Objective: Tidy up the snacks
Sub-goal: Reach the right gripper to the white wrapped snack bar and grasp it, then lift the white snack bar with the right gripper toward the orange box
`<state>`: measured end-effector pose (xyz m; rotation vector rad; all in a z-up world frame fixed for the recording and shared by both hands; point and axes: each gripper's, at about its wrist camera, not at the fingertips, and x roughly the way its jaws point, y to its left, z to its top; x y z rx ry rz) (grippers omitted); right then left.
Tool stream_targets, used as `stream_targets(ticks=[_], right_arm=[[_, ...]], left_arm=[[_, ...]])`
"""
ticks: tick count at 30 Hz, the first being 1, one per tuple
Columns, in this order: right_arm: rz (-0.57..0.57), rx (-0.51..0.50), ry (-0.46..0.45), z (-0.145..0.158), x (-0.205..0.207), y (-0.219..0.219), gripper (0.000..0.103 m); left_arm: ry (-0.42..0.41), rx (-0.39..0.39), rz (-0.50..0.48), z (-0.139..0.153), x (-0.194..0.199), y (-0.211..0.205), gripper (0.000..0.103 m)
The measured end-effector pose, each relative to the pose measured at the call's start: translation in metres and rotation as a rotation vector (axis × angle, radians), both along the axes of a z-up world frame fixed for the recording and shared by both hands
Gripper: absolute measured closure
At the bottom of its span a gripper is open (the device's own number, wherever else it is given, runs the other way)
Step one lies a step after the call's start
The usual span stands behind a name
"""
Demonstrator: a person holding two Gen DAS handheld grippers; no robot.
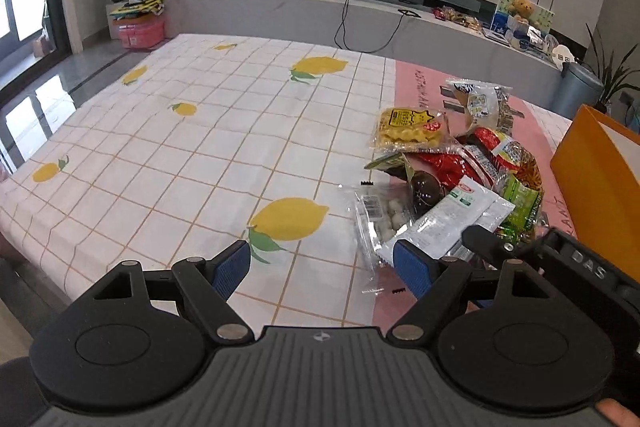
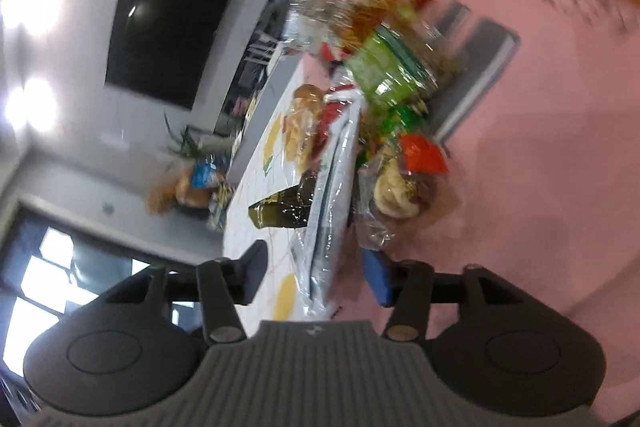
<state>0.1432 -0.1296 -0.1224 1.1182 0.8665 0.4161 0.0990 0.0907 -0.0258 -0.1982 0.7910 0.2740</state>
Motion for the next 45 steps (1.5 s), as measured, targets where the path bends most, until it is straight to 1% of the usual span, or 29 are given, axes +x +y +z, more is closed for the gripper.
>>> stream_targets(ticks=[3,5,6,7,8,9,10,11,13,15,21,24,27,30,33,35,38,42,45], right_arm=[[-0.040,-0.011,-0.032,0.002,-0.001,0.004,0.053],[-0.041,-0.021,-0.047,0.002,-0.001,0.009,0.055],[-0.040,-0.028,-0.055,0.002,-0.001,0.010,0.061],[-0.039,-0.037,-0.062,0.001,-0.001,0.010,0.072],[-0.033,-0.044,-0.069,0.001,-0.001,0.011,0.077],[-0.021,-0.048,-0.070,0.000,-0.001,0.010,0.087],[-0.004,-0.041,-0.072,-0.002,0.001,0.011,0.092],[0.014,-0.032,-0.074,-0.002,0.003,0.010,0.094],[0.039,-0.032,-0.108,0.002,0.002,0.009,0.095],[0.068,-0.062,-0.149,0.012,0.001,0.008,0.096],[0.101,-0.132,-0.212,0.033,0.000,-0.006,0.097],[0.123,-0.160,-0.210,0.043,0.001,-0.013,0.097],[0.145,-0.164,-0.174,0.047,0.002,-0.020,0.097],[0.203,-0.176,-0.174,0.054,0.003,-0.022,0.098],[0.255,-0.271,-0.222,0.069,-0.004,-0.019,0.098],[0.274,-0.370,-0.262,0.081,-0.010,-0.019,0.098],[0.246,-0.498,-0.298,0.095,-0.018,-0.024,0.098],[0.231,-0.647,-0.279,0.106,-0.021,-0.034,0.098],[0.252,-0.819,-0.295,0.110,-0.023,-0.034,0.098]], left_arm=[[0.004,-0.012,0.002,-0.001,-0.001,0.000,0.008],[0.008,-0.015,0.001,-0.002,-0.001,-0.001,0.008],[0.010,-0.017,-0.004,-0.002,-0.002,-0.001,0.008],[0.013,-0.017,-0.010,-0.002,-0.001,-0.002,0.008],[0.014,-0.015,-0.016,-0.002,-0.002,-0.003,0.008],[0.014,-0.013,-0.020,-0.003,-0.002,-0.003,0.008],[0.014,-0.009,-0.022,-0.003,-0.002,-0.004,0.008],[0.013,-0.008,-0.023,-0.003,-0.002,-0.004,0.008],[0.011,-0.006,-0.023,-0.002,-0.003,-0.004,0.008],[0.009,-0.002,-0.018,-0.002,-0.003,-0.004,0.008],[0.003,0.009,-0.004,-0.002,-0.003,-0.002,0.008],[0.003,0.011,-0.004,-0.002,-0.003,-0.003,0.008],[0.005,0.019,-0.009,-0.002,-0.002,-0.005,0.008],[0.007,0.019,-0.013,-0.003,-0.002,-0.005,0.008],[0.007,0.015,-0.021,-0.002,-0.002,-0.006,0.008],[0.008,0.015,-0.020,-0.002,-0.002,-0.006,0.008],[0.010,0.011,-0.020,-0.002,-0.002,-0.005,0.008],[0.010,0.010,-0.022,-0.002,-0.002,-0.005,0.008],[0.014,0.011,-0.021,-0.002,-0.002,-0.007,0.008]])
